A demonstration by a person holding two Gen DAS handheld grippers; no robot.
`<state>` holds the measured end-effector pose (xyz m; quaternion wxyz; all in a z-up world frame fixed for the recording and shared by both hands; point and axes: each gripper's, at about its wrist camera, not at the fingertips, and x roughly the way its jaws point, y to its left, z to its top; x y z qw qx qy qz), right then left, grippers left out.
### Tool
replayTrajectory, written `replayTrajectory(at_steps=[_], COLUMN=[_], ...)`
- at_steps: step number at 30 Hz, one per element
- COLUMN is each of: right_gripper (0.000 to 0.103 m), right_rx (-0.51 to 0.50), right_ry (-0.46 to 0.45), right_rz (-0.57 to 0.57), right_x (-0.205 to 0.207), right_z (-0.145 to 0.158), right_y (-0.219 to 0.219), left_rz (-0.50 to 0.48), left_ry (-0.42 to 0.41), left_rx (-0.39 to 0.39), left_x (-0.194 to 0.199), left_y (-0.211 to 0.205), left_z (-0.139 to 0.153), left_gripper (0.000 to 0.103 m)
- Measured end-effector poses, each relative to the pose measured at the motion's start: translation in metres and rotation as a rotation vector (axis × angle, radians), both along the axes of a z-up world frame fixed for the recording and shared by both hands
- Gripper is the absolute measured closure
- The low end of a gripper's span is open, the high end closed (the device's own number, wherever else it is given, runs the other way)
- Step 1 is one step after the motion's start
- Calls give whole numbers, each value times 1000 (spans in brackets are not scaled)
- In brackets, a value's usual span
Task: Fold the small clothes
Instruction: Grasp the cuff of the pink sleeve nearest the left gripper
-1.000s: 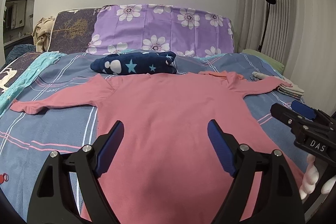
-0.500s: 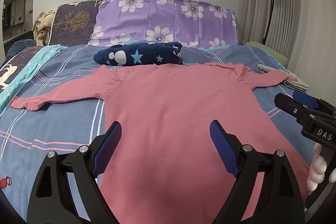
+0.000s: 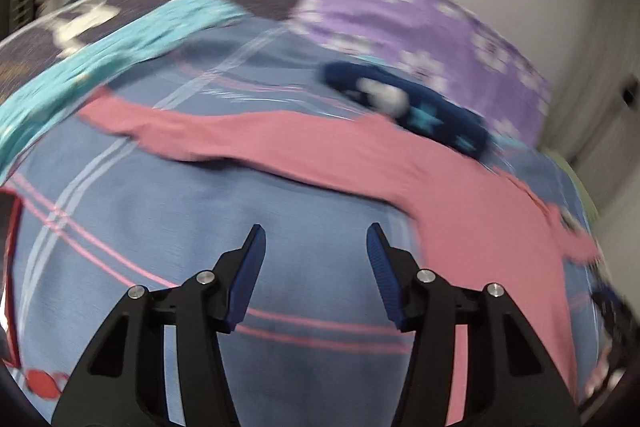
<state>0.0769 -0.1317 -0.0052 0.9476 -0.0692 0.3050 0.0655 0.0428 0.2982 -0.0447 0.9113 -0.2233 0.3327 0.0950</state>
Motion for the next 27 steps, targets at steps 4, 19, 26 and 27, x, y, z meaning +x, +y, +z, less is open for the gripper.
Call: replayTrajectory(at_steps=[4,19,26,27], right_gripper=[23,21,20,20], right_rx=[-26,-44,6,14], right_ry=[14,77,120,120], right_rz=[-7,19,-17,-17], right_x=[15,46,55,54], right_z=[-3,-23,-28,-27], right_y=[8,35,24,23], left_rz=[218,514,497,489], left_ry=[60,294,184,162], left_rx=[-150,-78,-189,-185], left_x=[19,98,70,69], left_y=[94,185,206,205], left_z=[-20,-39,-44,-39], left_gripper=[48,59,97,97])
